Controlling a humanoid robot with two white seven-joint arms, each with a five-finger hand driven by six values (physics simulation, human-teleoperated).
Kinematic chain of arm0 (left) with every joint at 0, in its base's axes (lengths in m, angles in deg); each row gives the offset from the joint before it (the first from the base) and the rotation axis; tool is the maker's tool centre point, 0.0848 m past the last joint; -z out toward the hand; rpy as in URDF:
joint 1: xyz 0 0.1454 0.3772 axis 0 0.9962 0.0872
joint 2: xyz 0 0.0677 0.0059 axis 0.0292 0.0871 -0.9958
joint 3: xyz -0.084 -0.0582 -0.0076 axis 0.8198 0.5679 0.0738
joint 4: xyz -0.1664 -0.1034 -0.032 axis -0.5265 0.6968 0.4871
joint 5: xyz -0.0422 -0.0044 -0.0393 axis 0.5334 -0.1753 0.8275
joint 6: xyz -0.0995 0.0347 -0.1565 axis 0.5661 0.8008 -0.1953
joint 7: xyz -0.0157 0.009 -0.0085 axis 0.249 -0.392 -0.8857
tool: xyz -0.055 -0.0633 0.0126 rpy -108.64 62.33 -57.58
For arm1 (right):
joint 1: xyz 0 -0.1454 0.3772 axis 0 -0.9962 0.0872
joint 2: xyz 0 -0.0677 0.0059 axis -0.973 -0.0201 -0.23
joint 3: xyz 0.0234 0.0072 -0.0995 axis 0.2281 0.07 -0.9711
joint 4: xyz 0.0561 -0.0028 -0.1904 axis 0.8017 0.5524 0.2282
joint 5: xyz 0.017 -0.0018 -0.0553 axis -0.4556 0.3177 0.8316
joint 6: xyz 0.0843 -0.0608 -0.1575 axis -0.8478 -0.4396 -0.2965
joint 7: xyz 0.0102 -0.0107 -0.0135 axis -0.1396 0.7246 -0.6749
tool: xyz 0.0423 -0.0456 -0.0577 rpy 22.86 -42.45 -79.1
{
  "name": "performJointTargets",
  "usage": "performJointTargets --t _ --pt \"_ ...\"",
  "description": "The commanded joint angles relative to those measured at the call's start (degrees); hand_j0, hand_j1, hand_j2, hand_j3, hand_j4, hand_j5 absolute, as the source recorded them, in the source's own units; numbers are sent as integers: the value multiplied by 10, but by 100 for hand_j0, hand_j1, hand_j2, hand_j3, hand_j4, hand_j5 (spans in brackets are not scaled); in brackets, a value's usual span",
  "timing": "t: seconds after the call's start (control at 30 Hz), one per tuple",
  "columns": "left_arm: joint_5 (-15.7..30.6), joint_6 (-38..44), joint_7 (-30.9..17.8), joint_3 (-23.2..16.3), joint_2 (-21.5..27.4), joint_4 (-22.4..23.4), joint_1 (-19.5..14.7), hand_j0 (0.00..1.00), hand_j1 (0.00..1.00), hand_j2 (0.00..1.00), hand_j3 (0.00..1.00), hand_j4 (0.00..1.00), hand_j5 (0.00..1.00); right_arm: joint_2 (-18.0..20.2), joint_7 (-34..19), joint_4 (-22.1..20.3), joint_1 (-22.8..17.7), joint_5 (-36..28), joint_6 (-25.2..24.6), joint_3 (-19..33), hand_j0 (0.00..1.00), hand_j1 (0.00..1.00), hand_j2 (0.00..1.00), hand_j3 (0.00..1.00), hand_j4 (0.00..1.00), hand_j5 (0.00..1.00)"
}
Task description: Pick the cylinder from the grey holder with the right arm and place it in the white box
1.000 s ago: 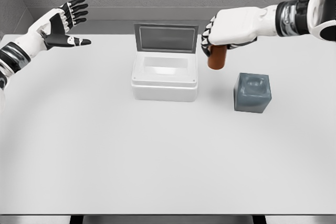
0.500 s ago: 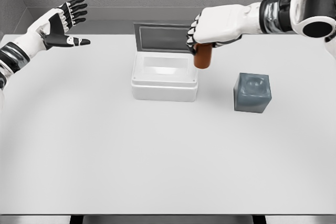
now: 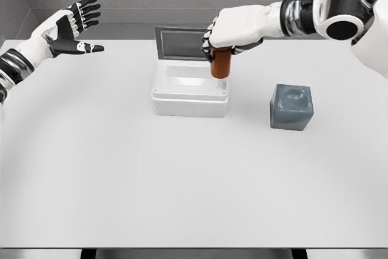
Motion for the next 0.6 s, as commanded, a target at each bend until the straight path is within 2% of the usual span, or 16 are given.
performJointTargets --t 0.0,0.1,0.43,0.47,0.53,0.57 --pt "3 0 0 0 0 -1 0 100 100 100 100 100 100 -10 0 15 1 3 -1 1 52 52 52 52 52 52" --pt "3 0 0 0 0 -1 0 100 100 100 100 100 100 -23 0 38 4 3 -1 1 52 52 52 52 52 52" --pt "3 0 0 0 11 -1 -1 100 100 100 100 100 100 -28 0 40 4 4 -1 -1 53 53 53 53 53 53" --pt "3 0 0 0 11 0 -1 100 100 100 100 100 100 -31 0 40 3 4 -1 -2 58 58 58 58 58 58" --pt "3 0 0 0 11 0 -1 100 100 100 100 100 100 -32 0 42 3 4 -1 -2 76 76 76 76 76 76" --pt "3 0 0 0 11 0 -1 100 100 100 100 100 100 -32 0 42 3 4 -1 -1 78 78 78 78 78 78"
